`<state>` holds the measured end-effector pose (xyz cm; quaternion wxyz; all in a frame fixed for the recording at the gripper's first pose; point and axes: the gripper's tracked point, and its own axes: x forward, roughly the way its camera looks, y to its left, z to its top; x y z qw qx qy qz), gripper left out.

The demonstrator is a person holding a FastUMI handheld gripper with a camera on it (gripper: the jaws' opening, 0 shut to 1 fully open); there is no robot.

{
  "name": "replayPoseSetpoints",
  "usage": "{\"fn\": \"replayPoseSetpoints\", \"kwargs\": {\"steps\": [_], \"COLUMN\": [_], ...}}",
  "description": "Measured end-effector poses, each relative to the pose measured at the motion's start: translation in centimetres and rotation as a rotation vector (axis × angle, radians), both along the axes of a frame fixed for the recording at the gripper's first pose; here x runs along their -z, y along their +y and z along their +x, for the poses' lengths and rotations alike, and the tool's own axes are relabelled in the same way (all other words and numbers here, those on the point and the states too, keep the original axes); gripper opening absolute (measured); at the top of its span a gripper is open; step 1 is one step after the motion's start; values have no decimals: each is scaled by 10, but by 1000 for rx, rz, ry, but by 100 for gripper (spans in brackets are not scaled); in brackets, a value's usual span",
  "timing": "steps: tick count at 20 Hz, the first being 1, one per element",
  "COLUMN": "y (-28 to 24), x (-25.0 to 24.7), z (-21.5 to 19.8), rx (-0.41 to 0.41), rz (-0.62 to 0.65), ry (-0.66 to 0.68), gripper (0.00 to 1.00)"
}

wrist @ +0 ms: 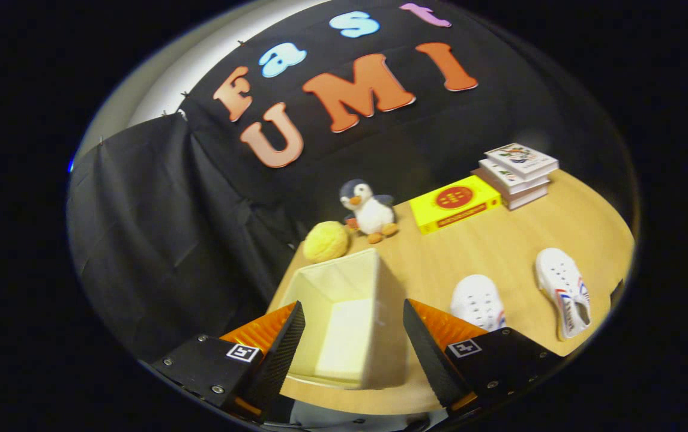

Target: Open the storage box then place both shoes into the box .Put the left shoe in first, then the right shoe, with the right side of both shoes facing outward in a uniform manner.

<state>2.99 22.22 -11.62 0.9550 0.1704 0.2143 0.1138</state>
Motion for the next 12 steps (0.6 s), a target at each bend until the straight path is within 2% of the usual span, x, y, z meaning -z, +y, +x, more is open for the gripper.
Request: {"fn": "replayPoseSetpoints", "kwargs": {"steps": [3, 6, 8, 9, 12], "y": [-66, -101, -109, -110, -107], "x": [40, 81, 103, 113, 138], "z": [0, -5, -3, -1, 12], "rx": [135, 184, 172, 162, 105], "rz": [-82, -145, -178, -191, -205], "ry": [42, 102, 142, 162, 217], "gripper": [98, 97, 94, 87, 75]}}
